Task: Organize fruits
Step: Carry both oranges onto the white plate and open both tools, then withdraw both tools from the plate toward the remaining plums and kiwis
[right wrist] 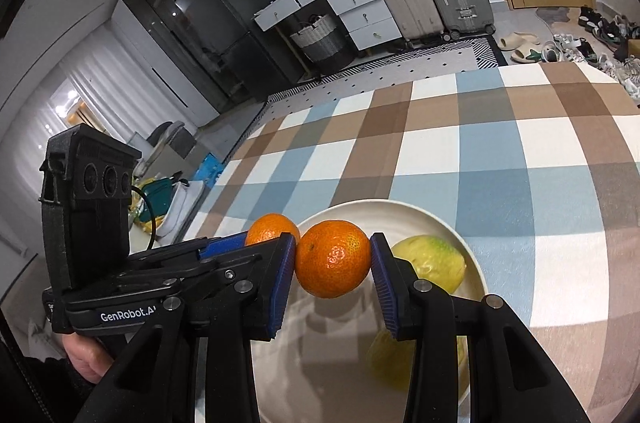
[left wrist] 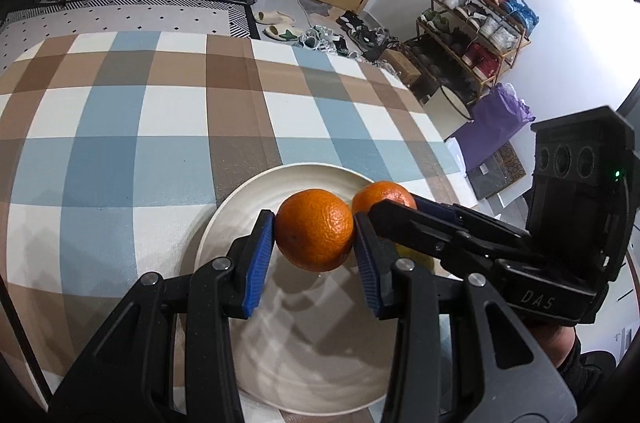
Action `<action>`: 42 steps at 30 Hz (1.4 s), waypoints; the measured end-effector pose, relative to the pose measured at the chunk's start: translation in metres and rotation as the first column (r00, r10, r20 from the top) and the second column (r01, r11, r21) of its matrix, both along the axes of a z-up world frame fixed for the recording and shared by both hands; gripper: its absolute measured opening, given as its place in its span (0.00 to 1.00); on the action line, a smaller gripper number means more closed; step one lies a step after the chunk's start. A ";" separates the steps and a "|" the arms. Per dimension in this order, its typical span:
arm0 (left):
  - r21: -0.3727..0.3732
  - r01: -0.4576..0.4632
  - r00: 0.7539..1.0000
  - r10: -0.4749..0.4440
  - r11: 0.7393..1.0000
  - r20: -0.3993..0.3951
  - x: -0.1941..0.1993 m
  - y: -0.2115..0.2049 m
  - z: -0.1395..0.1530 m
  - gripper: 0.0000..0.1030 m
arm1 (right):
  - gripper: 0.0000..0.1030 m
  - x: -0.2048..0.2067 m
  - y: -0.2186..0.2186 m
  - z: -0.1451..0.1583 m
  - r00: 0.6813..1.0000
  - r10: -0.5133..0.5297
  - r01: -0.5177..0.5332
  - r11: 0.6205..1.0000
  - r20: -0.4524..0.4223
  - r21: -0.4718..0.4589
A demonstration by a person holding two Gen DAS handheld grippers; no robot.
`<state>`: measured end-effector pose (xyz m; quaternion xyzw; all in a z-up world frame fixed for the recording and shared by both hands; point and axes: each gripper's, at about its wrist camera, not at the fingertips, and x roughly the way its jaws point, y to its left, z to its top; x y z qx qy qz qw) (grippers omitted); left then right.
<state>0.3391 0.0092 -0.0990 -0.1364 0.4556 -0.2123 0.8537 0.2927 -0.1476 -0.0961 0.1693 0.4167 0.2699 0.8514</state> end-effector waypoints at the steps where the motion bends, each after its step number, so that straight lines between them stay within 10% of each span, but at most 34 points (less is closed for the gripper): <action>1: 0.001 0.004 1.000 -0.004 1.000 0.006 0.001 -0.001 -0.003 0.36 | 0.37 -0.001 0.000 0.001 1.000 -0.003 0.003 1.000 -0.001 0.001; 18: 0.036 0.024 1.000 -0.024 0.999 -0.002 0.008 -0.005 -0.018 0.36 | 0.51 0.007 0.001 -0.004 0.997 -0.076 0.076 0.997 0.017 -0.022; 42: 0.178 -0.109 0.987 0.085 0.978 0.138 -0.084 0.010 0.046 0.52 | 0.62 -0.079 -0.032 0.050 0.980 -0.144 0.144 0.990 0.136 0.005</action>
